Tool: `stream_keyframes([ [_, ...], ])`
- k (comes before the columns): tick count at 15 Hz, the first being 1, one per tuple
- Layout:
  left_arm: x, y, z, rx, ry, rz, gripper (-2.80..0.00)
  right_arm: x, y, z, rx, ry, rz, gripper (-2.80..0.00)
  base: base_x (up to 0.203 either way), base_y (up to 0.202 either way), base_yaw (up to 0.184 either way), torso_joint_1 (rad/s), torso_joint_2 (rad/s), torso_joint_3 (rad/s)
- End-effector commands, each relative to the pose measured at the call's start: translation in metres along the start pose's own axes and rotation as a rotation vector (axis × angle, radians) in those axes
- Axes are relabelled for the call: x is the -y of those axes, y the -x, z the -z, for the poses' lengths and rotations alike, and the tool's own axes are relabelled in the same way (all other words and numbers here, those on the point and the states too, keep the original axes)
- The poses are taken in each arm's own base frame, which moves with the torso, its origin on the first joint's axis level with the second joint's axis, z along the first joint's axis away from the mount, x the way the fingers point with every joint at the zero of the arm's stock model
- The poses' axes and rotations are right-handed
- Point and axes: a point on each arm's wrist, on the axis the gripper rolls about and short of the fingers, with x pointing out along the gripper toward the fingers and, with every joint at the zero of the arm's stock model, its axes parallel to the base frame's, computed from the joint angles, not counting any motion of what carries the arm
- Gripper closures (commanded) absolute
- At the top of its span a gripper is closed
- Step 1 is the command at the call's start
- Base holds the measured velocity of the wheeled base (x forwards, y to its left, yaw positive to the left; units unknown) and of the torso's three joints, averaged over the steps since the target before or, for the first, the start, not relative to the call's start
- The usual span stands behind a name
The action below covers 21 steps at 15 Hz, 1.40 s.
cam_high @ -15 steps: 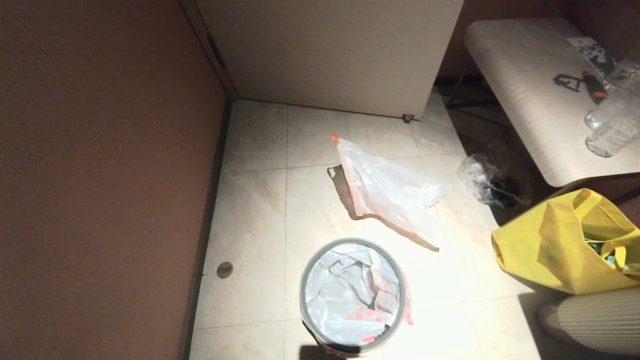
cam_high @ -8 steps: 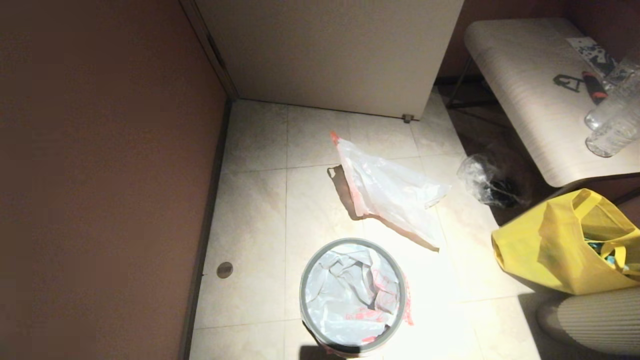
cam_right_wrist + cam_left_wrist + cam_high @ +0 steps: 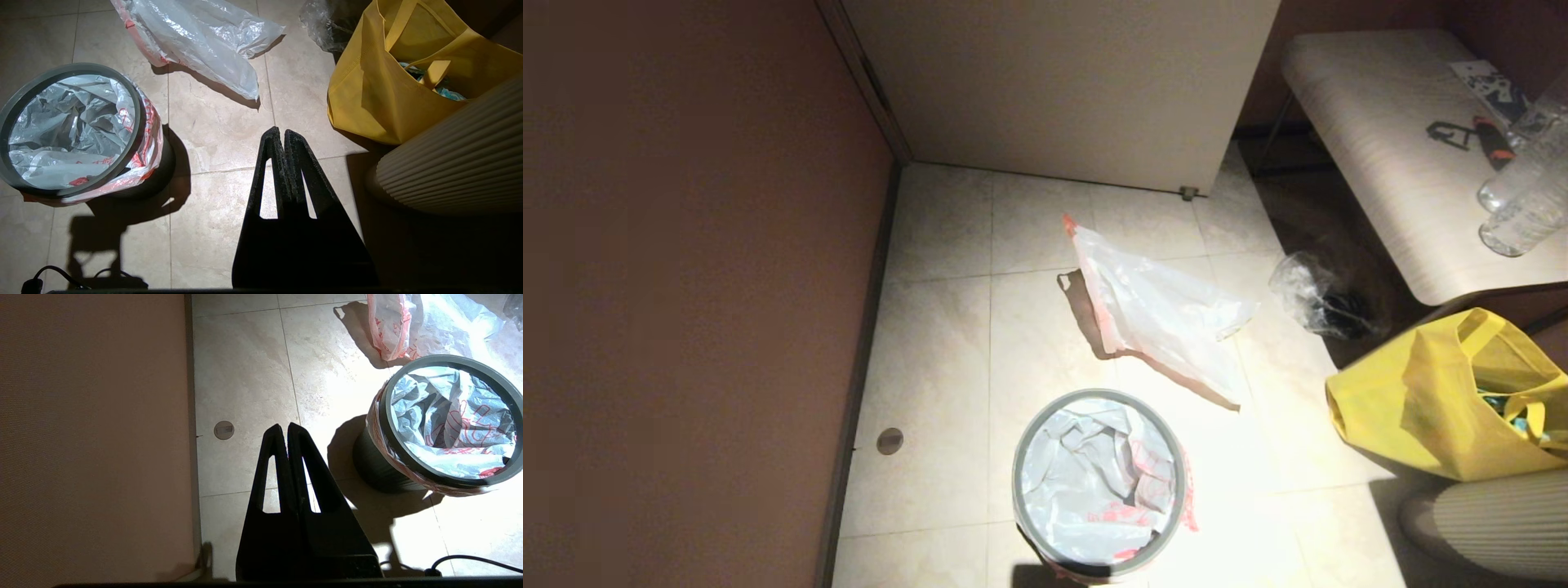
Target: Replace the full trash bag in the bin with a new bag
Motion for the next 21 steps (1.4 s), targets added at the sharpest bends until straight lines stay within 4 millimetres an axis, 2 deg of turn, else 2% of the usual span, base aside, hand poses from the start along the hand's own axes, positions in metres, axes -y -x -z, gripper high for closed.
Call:
stream_keyframes([
  [1,0.0000,-0.0001,0.0000,-0.002,0.000,0.000,0.00,0.0000,0.0000,0.0000,0.001,-0.001,0.001,0.00,0.000,0.000,0.000,0.000,0.00,0.000],
  [21,0.0000,-0.0001,0.0000,-0.002,0.000,0.000,0.00,0.0000,0.0000,0.0001,0.001,-0.001,0.000,0.00,0.000,0.000,0.000,0.000,0.00,0.000],
])
